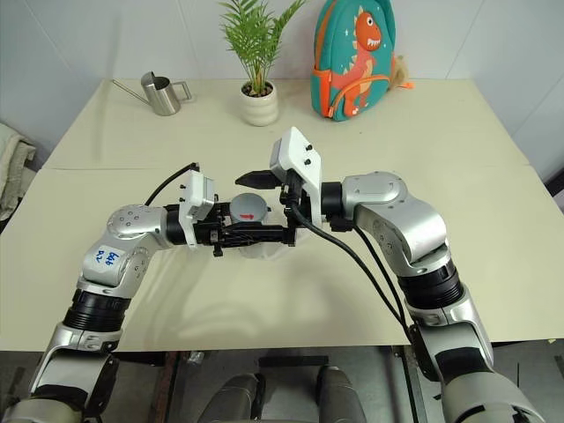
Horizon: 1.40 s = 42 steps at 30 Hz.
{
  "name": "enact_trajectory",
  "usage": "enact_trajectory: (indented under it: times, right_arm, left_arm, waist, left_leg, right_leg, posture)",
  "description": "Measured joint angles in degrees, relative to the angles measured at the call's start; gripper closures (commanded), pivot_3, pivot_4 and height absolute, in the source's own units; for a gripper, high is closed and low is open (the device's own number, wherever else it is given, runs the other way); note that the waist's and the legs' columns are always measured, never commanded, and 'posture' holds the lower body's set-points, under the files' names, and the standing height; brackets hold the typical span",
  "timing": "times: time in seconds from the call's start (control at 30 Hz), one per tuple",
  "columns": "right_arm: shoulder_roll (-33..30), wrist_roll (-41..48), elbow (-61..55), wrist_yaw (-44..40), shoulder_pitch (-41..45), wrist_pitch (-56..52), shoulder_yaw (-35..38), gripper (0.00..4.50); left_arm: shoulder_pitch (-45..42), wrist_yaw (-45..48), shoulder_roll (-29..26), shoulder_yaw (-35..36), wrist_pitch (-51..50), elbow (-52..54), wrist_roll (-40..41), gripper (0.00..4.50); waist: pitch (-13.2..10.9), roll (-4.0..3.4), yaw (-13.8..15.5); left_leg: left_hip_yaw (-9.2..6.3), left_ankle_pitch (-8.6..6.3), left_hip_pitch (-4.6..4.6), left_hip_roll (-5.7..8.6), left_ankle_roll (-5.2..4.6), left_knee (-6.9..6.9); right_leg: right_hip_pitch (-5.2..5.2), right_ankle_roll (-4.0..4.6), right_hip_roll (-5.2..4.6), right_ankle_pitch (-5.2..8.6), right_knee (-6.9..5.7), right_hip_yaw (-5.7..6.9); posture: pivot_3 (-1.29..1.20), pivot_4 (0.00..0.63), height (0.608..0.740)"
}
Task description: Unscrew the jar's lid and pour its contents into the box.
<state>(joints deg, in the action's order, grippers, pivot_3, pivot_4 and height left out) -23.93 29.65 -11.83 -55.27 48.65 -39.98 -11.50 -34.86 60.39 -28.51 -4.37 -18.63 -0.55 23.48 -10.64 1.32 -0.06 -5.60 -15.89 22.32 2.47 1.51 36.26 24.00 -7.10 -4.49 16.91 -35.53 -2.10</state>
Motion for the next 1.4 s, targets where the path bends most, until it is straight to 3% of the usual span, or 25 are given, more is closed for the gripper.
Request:
enact_trajectory:
  times: [0.73, 1.03, 1.2, 1.4]
  right_arm:
    - [1.7, 1.2, 8.8, -2.3, 1.6, 6.3, 3.5, 0.02]
    - [-3.9, 3.9, 12.5, -7.7, 1.7, 7.5, 6.3, 0.02]
    - [-11.7, 3.3, 16.8, -6.8, 0.3, 6.6, 13.7, 0.02]
    - [-9.6, 5.8, 13.4, -6.7, -0.2, 3.4, 14.2, 0.02]
  left_arm:
    - [-0.8, -2.2, 4.4, 2.3, -2.5, 2.8, 4.9, 2.42]
    - [-0.8, -4.0, 4.6, 3.7, -3.9, 3.2, 5.3, 2.42]
    - [-0.4, -2.7, 3.5, 4.0, -3.9, 6.8, 5.9, 2.42]
    - [-0.2, -3.0, 3.3, 4.1, -3.9, 6.8, 5.9, 2.42]
  waist:
    - [0.0, 0.00, -0.2]
    - [0.0, 0.00, -0.1]
    - [0.0, 0.00, 0.4]
    - [0.0, 0.00, -0.8]
  left_leg:
    - [0.05, 0.01, 0.00, -0.02, 0.01, 0.01]
    - [0.07, 0.01, 0.01, -0.01, 0.00, 0.03]
    - [0.09, -0.01, 0.05, 0.01, -0.03, -0.01]
    - [0.27, 0.00, -0.02, -0.16, -0.01, -0.04]
  right_leg:
    - [0.04, 0.00, 0.03, 0.00, -0.04, 0.00]
    - [0.04, 0.00, 0.03, 0.00, -0.04, 0.00]
    - [0.02, 0.00, 0.00, 0.00, 0.06, 0.01]
    - [0.08, 0.00, 0.02, 0.00, -0.06, -0.12]
  posture:
    - [0.00, 0.150, 0.740]
    - [0.00, 0.150, 0.740]
    - [0.00, 0.150, 0.740]
    - [0.00, 0.150, 0.740]
